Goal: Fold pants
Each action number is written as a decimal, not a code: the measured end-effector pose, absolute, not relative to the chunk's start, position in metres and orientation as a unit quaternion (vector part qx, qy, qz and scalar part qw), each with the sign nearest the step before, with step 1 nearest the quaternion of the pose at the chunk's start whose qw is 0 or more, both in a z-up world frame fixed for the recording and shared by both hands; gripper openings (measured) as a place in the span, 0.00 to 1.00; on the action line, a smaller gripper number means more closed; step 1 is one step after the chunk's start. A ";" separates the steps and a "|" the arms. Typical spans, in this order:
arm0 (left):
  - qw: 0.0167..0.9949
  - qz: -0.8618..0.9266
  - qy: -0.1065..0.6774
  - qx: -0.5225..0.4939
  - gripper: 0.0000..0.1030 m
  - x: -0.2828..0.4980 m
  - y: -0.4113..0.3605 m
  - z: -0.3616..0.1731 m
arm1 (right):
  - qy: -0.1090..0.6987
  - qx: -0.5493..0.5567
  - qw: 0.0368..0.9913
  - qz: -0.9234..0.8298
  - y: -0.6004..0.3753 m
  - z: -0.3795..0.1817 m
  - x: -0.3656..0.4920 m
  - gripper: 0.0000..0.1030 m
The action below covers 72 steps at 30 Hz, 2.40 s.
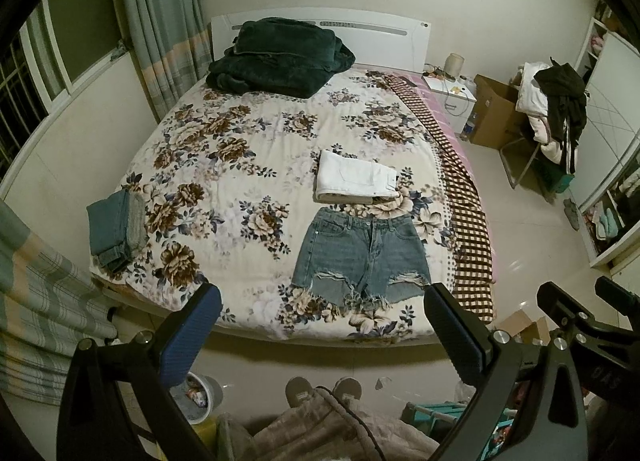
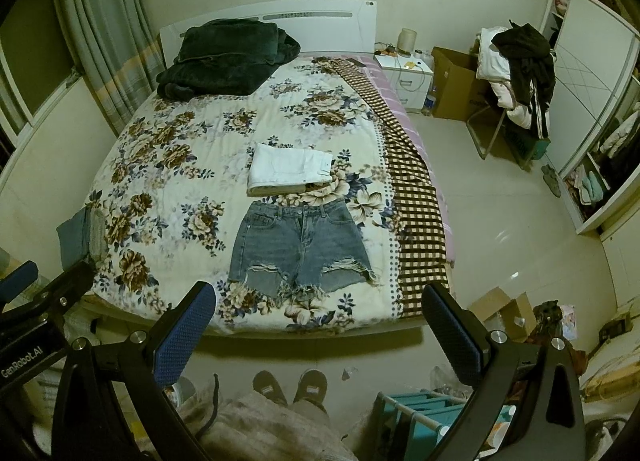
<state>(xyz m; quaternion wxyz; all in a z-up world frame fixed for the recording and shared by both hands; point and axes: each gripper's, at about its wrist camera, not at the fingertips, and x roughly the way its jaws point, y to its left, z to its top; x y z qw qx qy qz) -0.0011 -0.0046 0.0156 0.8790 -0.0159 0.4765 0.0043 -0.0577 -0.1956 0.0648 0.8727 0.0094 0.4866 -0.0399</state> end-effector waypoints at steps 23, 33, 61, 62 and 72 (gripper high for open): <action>0.899 0.055 0.435 0.026 1.00 0.039 -0.003 -0.015 | 0.519 0.074 0.850 -0.041 -0.201 0.021 -0.017 1.00; 0.865 0.077 0.495 0.018 1.00 0.133 -0.005 -0.119 | 0.624 0.084 0.775 -0.049 -0.255 -0.101 0.077 0.95; 0.674 0.057 0.721 -0.151 1.00 0.242 -0.338 -0.581 | 0.732 0.046 0.675 0.082 -0.443 -0.535 0.405 0.93; 0.674 0.058 0.721 -0.152 0.99 0.240 -0.343 -0.589 | 0.733 0.043 0.673 0.088 -0.438 -0.541 0.408 0.93; 0.714 0.064 0.672 -0.184 0.06 0.246 -0.310 -0.585 | 0.732 0.059 0.654 0.179 -0.371 -0.618 0.461 0.93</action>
